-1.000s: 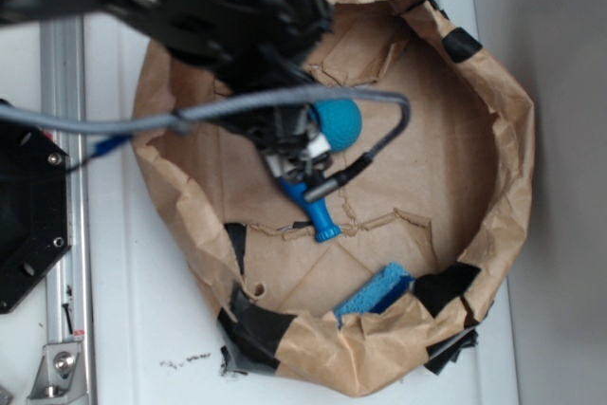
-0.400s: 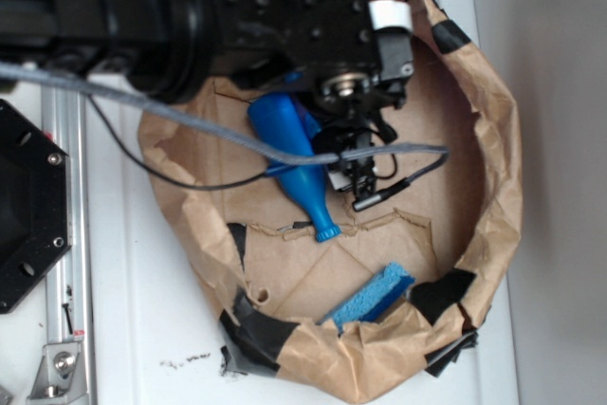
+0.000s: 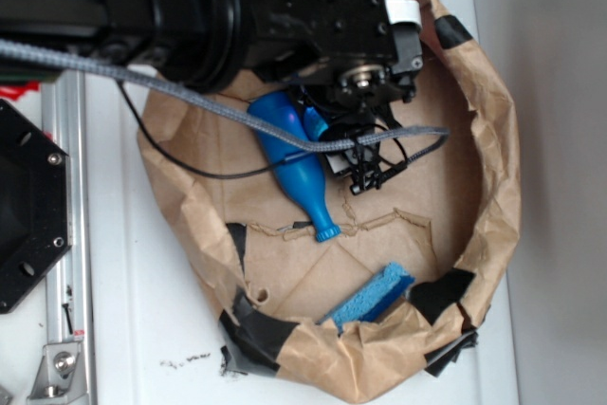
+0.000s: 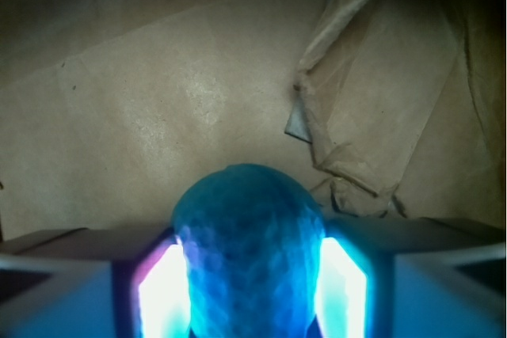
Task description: Grab the blue ball.
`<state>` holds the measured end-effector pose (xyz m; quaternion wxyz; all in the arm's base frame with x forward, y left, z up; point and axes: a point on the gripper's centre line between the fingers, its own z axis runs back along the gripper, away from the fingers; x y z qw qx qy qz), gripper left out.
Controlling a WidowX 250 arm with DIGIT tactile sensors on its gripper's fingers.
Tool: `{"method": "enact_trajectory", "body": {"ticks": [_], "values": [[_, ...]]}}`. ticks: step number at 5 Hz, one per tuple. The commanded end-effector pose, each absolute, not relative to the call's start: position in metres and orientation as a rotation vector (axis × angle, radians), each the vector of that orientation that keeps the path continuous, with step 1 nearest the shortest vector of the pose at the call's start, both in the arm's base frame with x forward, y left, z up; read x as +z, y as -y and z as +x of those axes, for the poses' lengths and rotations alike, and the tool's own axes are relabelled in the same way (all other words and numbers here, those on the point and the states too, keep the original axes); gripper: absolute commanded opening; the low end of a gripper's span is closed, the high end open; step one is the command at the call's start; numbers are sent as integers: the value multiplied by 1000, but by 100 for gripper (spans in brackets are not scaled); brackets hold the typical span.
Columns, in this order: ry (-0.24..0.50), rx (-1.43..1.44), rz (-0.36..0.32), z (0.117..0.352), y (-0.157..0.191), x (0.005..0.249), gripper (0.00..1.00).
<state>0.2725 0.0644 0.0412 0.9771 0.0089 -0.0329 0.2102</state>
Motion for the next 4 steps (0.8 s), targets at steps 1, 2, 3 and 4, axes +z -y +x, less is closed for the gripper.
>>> {"method": "enact_trajectory", "body": {"ticks": [1, 2, 3, 4], "values": [[137, 362, 54, 269, -72, 70, 0], [168, 318, 15, 270, -63, 120, 0], [74, 165, -187, 266, -38, 169, 0], [191, 246, -169, 250, -25, 198, 0]]}}
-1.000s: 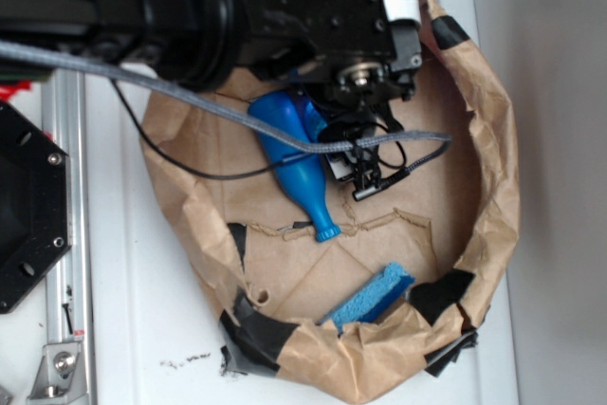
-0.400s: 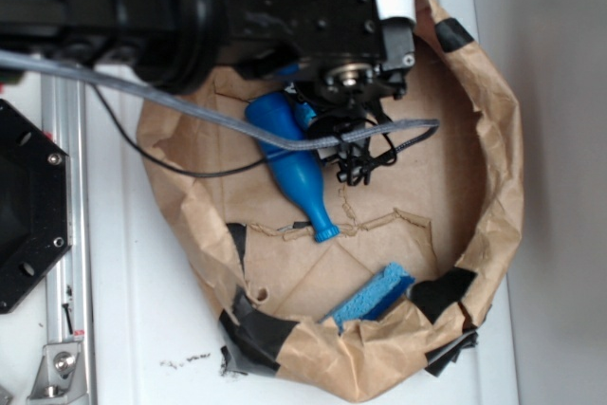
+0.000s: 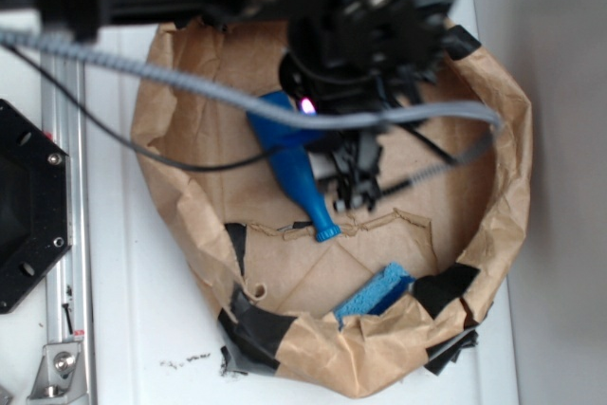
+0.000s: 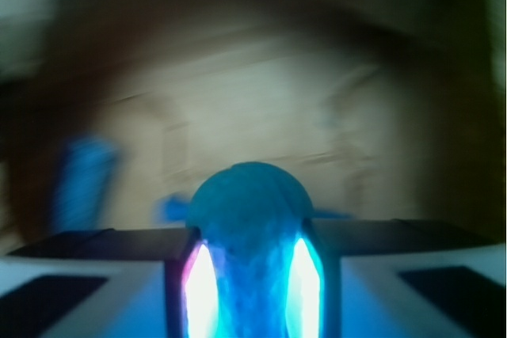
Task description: Grab the blue ball.
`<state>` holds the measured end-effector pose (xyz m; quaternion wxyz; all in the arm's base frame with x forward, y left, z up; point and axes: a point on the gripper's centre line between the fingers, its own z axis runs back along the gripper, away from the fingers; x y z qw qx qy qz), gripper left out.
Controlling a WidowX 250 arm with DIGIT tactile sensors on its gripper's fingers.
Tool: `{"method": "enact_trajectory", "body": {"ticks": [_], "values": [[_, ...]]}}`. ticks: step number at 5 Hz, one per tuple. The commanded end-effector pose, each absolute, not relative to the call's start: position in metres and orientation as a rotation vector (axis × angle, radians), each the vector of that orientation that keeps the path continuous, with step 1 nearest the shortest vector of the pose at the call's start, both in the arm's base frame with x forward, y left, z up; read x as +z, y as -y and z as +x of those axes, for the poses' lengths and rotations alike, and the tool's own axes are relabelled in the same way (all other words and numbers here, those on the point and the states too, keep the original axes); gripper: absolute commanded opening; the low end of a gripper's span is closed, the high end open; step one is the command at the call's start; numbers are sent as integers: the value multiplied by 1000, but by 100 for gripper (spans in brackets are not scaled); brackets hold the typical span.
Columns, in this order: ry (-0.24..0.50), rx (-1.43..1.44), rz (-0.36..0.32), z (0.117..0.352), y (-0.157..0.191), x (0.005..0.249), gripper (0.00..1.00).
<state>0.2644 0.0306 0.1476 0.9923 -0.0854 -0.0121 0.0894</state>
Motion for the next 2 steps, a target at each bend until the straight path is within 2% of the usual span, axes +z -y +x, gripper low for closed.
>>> {"method": "enact_trajectory", "body": {"ticks": [1, 2], "values": [[249, 195, -289, 234, -16, 207, 0], [149, 65, -301, 230, -10, 205, 0]]}}
